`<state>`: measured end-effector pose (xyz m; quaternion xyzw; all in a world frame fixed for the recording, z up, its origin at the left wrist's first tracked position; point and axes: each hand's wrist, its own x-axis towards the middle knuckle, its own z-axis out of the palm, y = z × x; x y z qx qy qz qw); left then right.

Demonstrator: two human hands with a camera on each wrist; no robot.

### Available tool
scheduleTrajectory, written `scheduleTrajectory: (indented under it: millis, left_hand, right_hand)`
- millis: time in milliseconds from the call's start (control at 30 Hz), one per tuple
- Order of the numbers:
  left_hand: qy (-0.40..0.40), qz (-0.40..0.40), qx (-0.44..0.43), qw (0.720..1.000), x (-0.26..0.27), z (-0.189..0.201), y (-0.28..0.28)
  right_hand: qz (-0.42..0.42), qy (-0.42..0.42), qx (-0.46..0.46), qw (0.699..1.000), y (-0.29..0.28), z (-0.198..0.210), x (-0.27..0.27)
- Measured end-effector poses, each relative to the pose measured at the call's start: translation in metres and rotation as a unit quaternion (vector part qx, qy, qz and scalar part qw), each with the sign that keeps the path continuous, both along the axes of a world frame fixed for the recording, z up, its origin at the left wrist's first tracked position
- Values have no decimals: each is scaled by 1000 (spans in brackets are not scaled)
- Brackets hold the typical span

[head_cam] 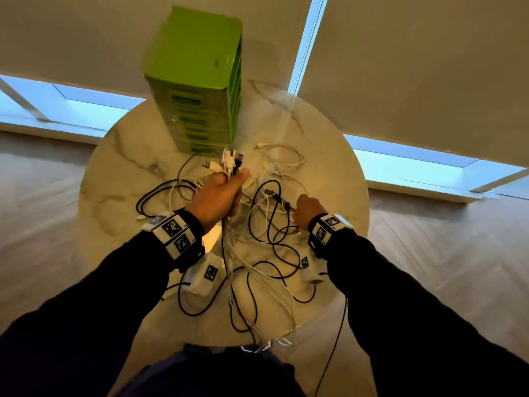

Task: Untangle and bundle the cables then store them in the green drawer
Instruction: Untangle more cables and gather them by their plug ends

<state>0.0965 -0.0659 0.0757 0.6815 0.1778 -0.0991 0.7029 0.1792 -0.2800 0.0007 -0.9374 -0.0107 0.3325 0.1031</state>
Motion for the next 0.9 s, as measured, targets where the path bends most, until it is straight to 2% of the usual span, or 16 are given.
scheduleTrajectory:
  millis: [167, 367, 500, 667, 800, 900]
  left_hand:
    - [28, 12, 11, 999, -3, -16, 3]
    - [46, 10, -1, 999, -4, -19, -9]
    - [51, 6, -1, 999, -2, -16, -17]
    - [46, 0, 6, 999, 1, -21, -25]
    - [42, -3, -1, 999, 1, -18, -36]
    - [30, -11, 13, 999, -2, -14, -42]
  right_hand:
    - [8, -54, 14, 998, -2, -30, 0]
    - [83, -36, 10, 996, -4, -39, 4]
    - [50, -113, 113, 986, -16, -27, 22]
    - [57, -264, 288, 919, -32, 19, 49]
    - [64, -346, 352, 867, -26, 61, 56]
    - [25, -385, 408, 827, -20, 68, 45]
